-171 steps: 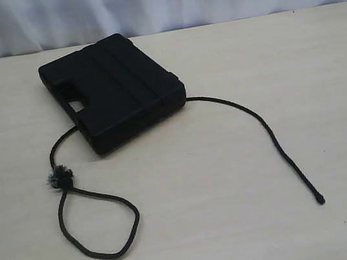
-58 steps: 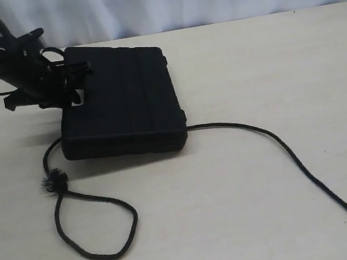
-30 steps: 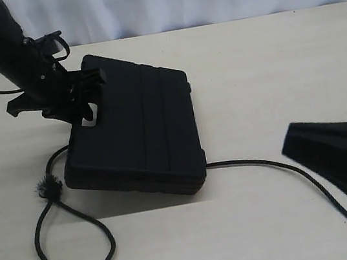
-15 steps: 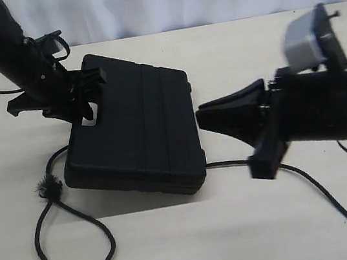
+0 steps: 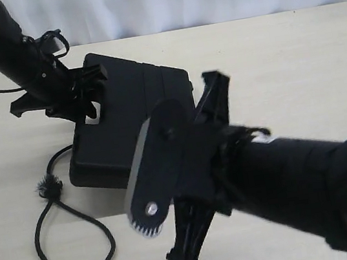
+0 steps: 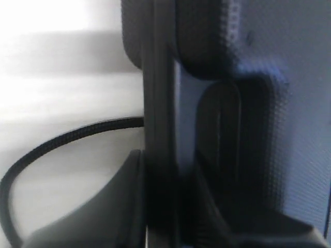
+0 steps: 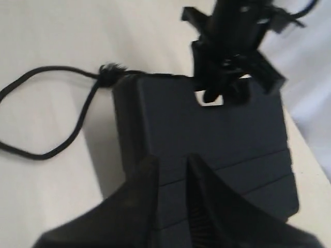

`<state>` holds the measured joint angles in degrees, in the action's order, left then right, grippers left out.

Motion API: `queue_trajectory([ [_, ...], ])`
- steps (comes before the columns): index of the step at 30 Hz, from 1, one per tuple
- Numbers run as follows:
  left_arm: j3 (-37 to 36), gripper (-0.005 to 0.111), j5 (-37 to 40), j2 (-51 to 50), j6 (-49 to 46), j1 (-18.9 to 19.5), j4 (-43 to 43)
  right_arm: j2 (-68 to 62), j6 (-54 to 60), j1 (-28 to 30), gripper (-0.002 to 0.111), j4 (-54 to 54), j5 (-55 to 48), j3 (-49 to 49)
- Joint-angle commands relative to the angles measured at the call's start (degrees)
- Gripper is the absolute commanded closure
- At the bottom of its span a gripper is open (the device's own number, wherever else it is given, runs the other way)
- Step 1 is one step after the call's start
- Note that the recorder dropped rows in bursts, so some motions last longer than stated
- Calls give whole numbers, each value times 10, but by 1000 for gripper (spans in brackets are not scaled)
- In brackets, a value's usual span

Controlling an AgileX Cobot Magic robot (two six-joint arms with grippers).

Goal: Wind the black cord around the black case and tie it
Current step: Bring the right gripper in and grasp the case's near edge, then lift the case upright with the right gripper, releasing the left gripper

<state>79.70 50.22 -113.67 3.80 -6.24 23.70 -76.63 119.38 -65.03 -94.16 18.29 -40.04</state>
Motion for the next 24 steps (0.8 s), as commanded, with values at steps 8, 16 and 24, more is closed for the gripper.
queue_trajectory([
  [8, 26, 107, 31, 13, 4, -2, 74, -198, -43, -18, 13, 13, 95, -60],
  [16, 42, 107, 50, 13, 4, -2, 103, -317, -278, -18, 13, 138, 237, -119],
  [24, 42, 107, 33, 13, -26, -2, 93, -359, -358, -18, 86, 167, 330, -119],
])
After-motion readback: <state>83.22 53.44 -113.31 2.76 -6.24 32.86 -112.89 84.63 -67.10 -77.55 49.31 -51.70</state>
